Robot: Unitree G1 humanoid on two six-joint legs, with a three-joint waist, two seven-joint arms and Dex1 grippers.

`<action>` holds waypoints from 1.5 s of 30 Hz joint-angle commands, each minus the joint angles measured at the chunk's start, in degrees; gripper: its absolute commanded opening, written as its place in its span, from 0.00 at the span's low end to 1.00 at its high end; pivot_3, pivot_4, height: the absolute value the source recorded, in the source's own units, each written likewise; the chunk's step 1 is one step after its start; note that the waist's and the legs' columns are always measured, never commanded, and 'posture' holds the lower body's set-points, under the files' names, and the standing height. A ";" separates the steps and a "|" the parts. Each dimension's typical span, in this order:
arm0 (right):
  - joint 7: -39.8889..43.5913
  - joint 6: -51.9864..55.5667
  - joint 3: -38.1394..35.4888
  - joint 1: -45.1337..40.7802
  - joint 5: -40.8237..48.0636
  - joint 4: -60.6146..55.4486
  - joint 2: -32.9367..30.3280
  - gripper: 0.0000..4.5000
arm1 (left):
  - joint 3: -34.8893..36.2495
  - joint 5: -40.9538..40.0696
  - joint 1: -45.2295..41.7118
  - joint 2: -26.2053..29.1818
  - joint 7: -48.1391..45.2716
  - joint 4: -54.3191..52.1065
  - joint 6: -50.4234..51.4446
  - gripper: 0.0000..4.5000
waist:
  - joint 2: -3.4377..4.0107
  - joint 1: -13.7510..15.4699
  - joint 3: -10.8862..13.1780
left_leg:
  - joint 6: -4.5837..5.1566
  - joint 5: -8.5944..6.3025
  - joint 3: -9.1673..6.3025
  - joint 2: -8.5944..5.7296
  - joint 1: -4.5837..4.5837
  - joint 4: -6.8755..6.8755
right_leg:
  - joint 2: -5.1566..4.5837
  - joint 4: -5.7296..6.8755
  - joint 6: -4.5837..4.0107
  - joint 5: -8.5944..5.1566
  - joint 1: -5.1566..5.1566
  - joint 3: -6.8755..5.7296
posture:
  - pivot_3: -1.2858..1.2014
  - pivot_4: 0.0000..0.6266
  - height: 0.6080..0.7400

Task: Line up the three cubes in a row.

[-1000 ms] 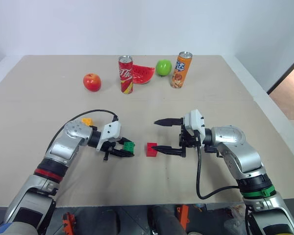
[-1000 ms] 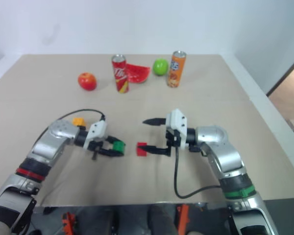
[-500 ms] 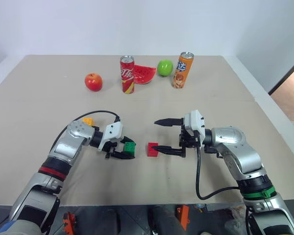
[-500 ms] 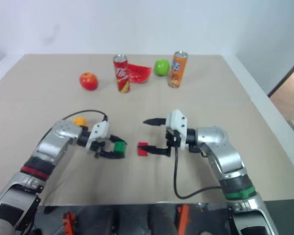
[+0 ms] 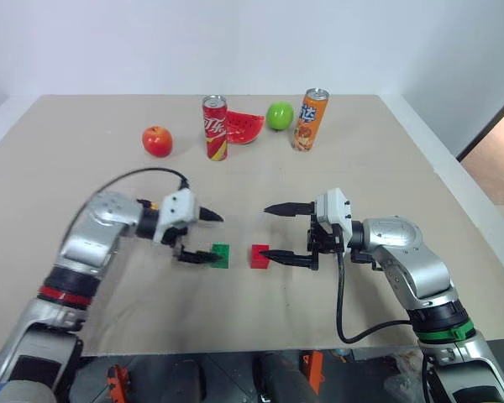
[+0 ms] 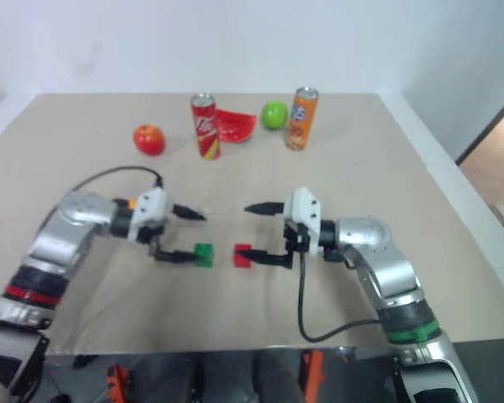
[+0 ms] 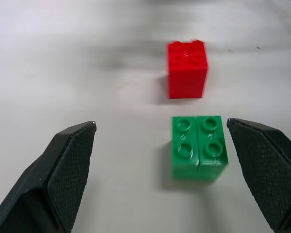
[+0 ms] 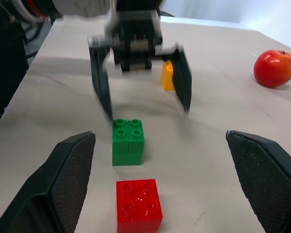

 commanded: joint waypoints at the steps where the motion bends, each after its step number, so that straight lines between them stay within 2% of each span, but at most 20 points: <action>1: 1.11 -0.79 -0.94 -1.87 0.55 -0.04 0.18 1.00 | 9.92 -8.09 3.68 1.78 7.85 -9.47 12.23 1.00 | 0.00 0.04 0.00 | 0.00 0.00 0.01 0.01 -0.01 0.00 | -0.01 0.00 0.00 0.00 -0.01 0.01 | 0.52 0.24 1.00; 4: 1.75 -1.18 -0.72 -3.18 0.43 1.70 0.85 1.00 | 17.42 -7.14 7.23 -0.86 20.31 -11.30 13.42 1.00 | 0.00 0.10 0.00 | 0.00 0.00 -0.05 0.01 0.00 0.05 | -0.04 0.00 0.01 0.00 0.04 -0.04 | 0.52 0.24 1.00; 9: 2.16 -1.51 -0.62 -4.99 0.49 4.25 2.29 1.00 | 26.90 -4.18 12.10 -10.41 43.69 -16.30 15.59 1.00 | -0.01 0.17 0.00 | 0.00 0.02 -0.12 0.00 0.03 0.15 | -0.09 0.00 0.06 0.08 0.13 -0.11 | 0.52 0.24 1.00; 12: 2.34 -0.93 -0.95 -5.25 1.14 4.97 2.88 1.00 | 29.10 -2.08 15.51 -15.68 53.61 -19.41 15.65 1.00 | -0.01 0.19 0.00 | 0.00 0.02 -0.15 0.00 -0.01 0.17 | -0.15 -0.02 0.10 0.13 0.13 -0.06 | 0.52 0.24 1.00; 15: 3.03 -1.87 -0.46 -5.40 0.25 6.31 2.99 1.00 | 28.09 -0.15 19.16 -19.52 59.44 -21.68 14.54 1.00 | -0.02 0.20 -0.01 | -0.01 0.02 -0.15 -0.02 -0.02 0.19 | -0.18 -0.03 -0.03 0.26 0.12 -0.01 | 0.52 0.24 1.00; 17: 2.09 0.03 -0.60 -5.69 0.31 7.17 3.34 1.00 | 25.96 0.65 21.46 -21.92 61.26 -22.60 13.40 1.00 | -0.02 0.19 -0.01 | -0.01 0.02 -0.13 -0.04 -0.01 0.20 | -0.19 -0.03 0.02 0.29 0.13 0.01 | 0.52 0.24 1.00; 20: -0.06 8.27 -1.98 -6.99 3.77 7.94 4.20 1.00 | 22.96 1.44 23.52 -25.23 63.38 -22.90 12.00 1.00 | -0.02 0.20 -0.01 | -0.05 0.05 -0.05 -0.10 -0.01 0.26 | -0.17 -0.04 0.10 0.33 0.14 0.05 | 0.52 0.24 1.00; 24: -1.48 10.31 -2.59 -9.32 3.85 9.62 5.26 1.00 | 20.17 2.49 24.12 -27.01 64.81 -21.31 11.13 1.00 | -0.02 0.18 -0.01 | 0.01 0.15 0.00 -0.08 -0.02 0.35 | -0.08 -0.04 0.15 0.42 0.15 0.05 | 0.52 0.24 1.00; 34: -1.74 7.54 -1.74 -10.42 1.03 11.47 6.50 1.00 | 20.24 2.69 22.65 -27.31 66.98 -16.12 9.82 1.00 | -0.02 0.14 -0.01 | 0.11 0.25 0.00 -0.06 0.00 0.32 | 0.00 -0.04 0.09 0.53 0.13 0.05 | 0.52 0.24 1.00; 42: -1.59 5.56 -2.01 -9.68 -0.06 10.84 6.70 1.00 | 19.52 2.46 20.86 -25.20 64.84 -12.33 7.71 1.00 | -0.02 0.14 -0.01 | 0.11 0.25 0.06 -0.08 -0.01 0.31 | -0.04 -0.09 0.13 0.55 0.13 0.09 | 0.52 0.24 1.00; 45: -1.56 5.10 -2.26 -9.51 0.20 10.53 6.89 1.00 | 19.86 2.28 19.82 -24.40 64.22 -10.77 7.25 0.82 | -0.02 0.14 -0.01 | 0.11 0.25 0.04 -0.07 -0.01 0.31 | -0.03 -0.09 0.13 0.55 0.12 0.07 | 0.52 0.24 1.00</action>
